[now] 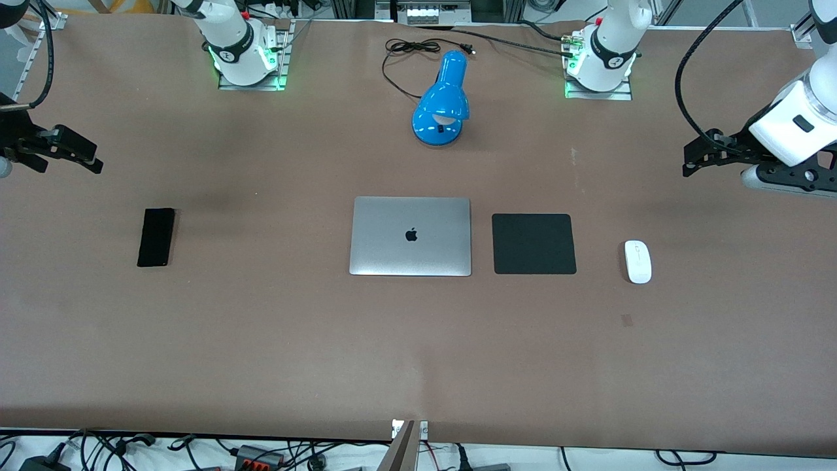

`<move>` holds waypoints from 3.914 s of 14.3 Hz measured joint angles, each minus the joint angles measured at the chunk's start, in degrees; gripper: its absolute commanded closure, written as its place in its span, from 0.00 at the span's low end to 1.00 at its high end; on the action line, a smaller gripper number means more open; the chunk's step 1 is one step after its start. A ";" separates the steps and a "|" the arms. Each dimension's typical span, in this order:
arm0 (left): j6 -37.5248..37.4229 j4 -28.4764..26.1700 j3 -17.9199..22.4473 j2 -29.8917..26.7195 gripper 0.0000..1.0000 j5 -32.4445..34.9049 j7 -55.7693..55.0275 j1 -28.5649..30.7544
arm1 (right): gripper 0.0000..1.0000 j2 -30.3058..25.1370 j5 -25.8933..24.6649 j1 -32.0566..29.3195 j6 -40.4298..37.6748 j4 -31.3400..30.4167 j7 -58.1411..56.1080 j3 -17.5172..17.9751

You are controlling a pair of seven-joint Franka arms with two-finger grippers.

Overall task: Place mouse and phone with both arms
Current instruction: 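Lower the right gripper to the black phone while the left gripper reaches the mouse, then close the right gripper on the phone while the left gripper grasps the mouse, then carry the white mouse with the left gripper onto the black mouse pad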

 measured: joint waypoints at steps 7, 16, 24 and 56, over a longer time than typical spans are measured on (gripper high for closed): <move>-0.19 0.00 0.00 0.00 0.00 0.01 0.08 0.00 | 0.00 0.00 0.00 0.19 0.00 -0.05 0.00 0.00; -0.39 0.01 0.56 6.76 0.00 0.07 0.94 0.31 | 0.00 3.32 -0.02 0.23 0.13 -1.01 0.00 -0.10; 25.79 -9.71 0.99 19.56 0.00 3.23 1.04 5.16 | 0.00 15.21 -3.31 -1.62 5.50 -2.08 0.03 -0.71; 38.05 -16.69 -6.27 21.65 0.63 3.24 -0.44 5.69 | 0.00 40.87 -3.98 -10.36 23.25 -2.54 -0.25 -1.00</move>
